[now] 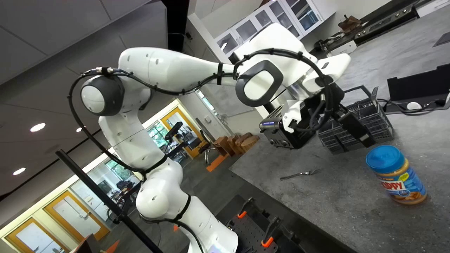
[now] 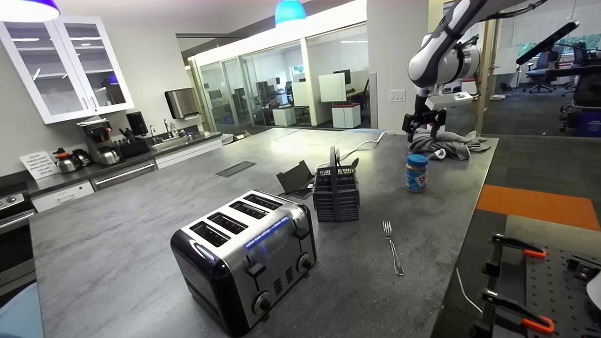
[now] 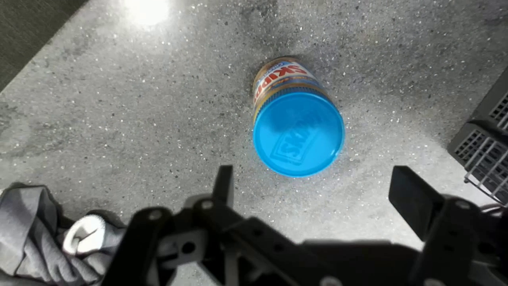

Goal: Pick up the lid and close it on the jar

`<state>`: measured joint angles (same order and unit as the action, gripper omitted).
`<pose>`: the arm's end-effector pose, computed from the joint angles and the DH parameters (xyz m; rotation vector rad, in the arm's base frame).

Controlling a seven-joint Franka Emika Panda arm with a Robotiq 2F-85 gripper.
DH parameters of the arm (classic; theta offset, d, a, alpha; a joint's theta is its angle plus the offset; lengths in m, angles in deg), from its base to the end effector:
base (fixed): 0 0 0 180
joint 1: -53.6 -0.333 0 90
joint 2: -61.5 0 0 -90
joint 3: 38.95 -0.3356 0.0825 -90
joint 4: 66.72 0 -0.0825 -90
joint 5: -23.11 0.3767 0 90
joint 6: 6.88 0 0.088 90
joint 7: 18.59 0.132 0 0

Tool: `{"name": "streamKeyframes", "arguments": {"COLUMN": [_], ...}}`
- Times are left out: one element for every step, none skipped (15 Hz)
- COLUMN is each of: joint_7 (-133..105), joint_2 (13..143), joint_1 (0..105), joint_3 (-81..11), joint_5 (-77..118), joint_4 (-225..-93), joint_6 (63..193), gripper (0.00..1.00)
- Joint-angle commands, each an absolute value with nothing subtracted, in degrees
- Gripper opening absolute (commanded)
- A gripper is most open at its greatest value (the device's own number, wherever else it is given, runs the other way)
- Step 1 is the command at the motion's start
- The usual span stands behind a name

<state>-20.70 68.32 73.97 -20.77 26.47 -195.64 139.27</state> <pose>0.4341 -0.3444 0.3336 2.8912 -1.0163 0.2716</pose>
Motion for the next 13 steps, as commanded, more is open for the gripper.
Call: {"name": "streamKeyframes", "arguments": {"joint_7": [-22.46,-22.71,-23.27,-23.59,-23.78,-24.23,-24.48,-23.10,-23.12,-23.11,-23.11,-23.11,-23.10], "joint_2": [64.04,63.45,62.90,62.60,62.30,62.01,61.82,63.95,63.93,64.01,64.09,64.15,64.18], "joint_1": [73.76,73.73,73.67,73.63,73.56,73.50,73.43,73.53,73.53,73.53,73.54,73.54,73.55], "joint_3": [-20.43,-20.45,-20.52,-20.52,-20.56,-20.58,-20.63,-20.47,-20.47,-20.47,-20.47,-20.47,-20.47], "joint_5": [25.19,25.08,25.14,25.09,25.07,25.00,25.13,25.58,25.58,25.58,25.58,25.58,25.58], "joint_4": [-196.22,-196.26,-196.33,-196.33,-196.39,-196.49,-196.61,-195.58,-195.58,-195.58,-195.58,-195.58,-195.58], "joint_6": [134.67,134.05,133.40,133.08,132.80,132.67,132.64,134.37,134.34,134.34,134.34,134.34,134.34], "gripper": [1.00,1.00,1.00,1.00,1.00,1.00,1.00,1.00,1.00,1.00,1.00,1.00,1.00]}}
